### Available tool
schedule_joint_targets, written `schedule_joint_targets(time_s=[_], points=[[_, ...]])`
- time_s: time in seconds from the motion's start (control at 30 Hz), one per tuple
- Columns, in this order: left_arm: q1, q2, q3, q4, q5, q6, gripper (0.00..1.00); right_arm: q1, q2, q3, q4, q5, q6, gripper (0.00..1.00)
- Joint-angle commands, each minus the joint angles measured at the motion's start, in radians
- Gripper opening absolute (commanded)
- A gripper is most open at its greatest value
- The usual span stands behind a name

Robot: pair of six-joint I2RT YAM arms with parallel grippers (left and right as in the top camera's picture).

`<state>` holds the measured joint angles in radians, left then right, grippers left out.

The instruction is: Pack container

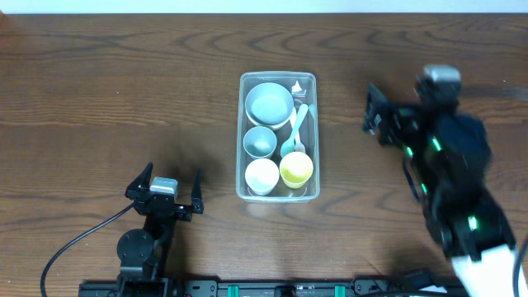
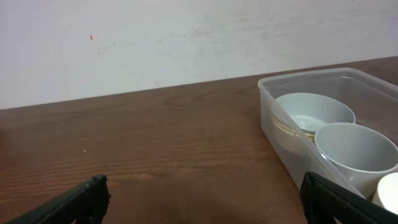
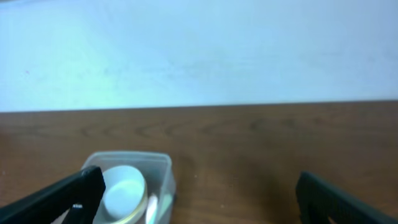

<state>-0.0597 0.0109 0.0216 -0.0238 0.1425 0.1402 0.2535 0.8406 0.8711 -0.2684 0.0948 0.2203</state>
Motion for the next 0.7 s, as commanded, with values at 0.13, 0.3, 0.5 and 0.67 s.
schedule_joint_targets(time_s=[0.13,0.3,0.5,0.67], points=[[0.005,-0.005,-0.018,-0.035,0.007,0.02,0.98,-0.109,-0.341,-0.374,0.145,-0.138,-0.167,0.99],[0.005,-0.005,-0.018,-0.035,0.007,0.02,0.98,-0.142,-0.557,-0.565,0.151,-0.182,-0.224,0.99],[0.005,-0.005,-0.018,-0.035,0.007,0.02,0.98,-0.189,-0.749,-0.732,0.18,-0.184,-0.229,0.99],[0.005,-0.005,-0.018,-0.035,0.007,0.02,0.98,-0.215,-0.821,-0.833,0.209,-0.22,-0.229,0.99]])
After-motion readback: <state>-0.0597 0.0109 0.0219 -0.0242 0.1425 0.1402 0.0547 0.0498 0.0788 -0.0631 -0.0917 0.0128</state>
